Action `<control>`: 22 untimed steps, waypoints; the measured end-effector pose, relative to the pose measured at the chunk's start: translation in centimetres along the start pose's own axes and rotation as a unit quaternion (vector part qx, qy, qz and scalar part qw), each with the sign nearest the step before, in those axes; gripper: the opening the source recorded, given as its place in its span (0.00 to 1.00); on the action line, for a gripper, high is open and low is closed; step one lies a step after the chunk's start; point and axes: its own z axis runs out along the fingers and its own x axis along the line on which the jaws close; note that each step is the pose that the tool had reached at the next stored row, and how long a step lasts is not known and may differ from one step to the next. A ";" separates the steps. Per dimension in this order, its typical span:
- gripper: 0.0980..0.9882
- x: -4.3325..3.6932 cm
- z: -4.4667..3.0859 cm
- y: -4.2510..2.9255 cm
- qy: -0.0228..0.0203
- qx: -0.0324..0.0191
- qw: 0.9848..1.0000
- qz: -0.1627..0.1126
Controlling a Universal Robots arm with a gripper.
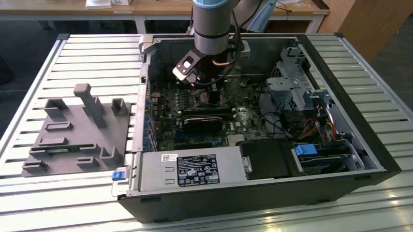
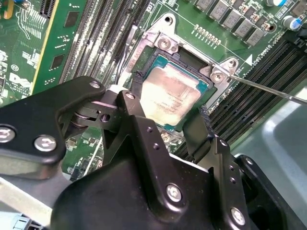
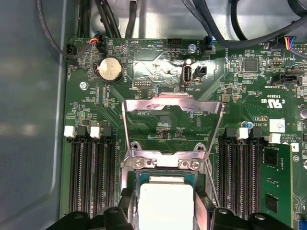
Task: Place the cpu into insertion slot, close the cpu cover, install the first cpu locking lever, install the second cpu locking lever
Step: 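Place the cpu into insertion slot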
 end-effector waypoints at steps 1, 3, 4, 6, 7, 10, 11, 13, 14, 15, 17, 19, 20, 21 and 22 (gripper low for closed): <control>0.58 0.00 0.02 0.00 -0.002 0.000 1.000 0.000; 0.58 0.00 0.03 0.00 -0.004 0.000 1.000 0.000; 0.58 -0.01 0.03 0.00 -0.004 0.000 1.000 0.000; 0.58 -0.01 0.01 0.00 -0.004 0.000 1.000 0.000; 0.58 0.00 -0.04 0.00 -0.004 0.000 1.000 0.000; 0.58 0.00 -0.27 0.02 -0.004 0.000 1.000 0.000; 0.58 0.00 -0.33 0.02 -0.004 0.000 1.000 0.000; 0.58 0.01 -0.39 0.03 -0.004 0.000 1.000 0.000; 0.58 0.01 -0.45 0.03 -0.004 0.000 1.000 0.000; 0.58 0.01 -0.52 0.03 -0.004 0.000 1.000 0.000; 0.58 0.01 -0.68 0.04 -0.004 0.000 1.000 0.000; 0.56 0.02 -0.77 0.05 -0.004 0.000 1.000 0.000; 0.56 0.01 -0.82 0.05 -0.004 0.000 1.000 0.000; 0.49 0.02 -0.87 0.06 -0.004 0.000 1.000 0.000; 0.49 0.02 -0.90 0.06 -0.004 0.000 1.000 0.000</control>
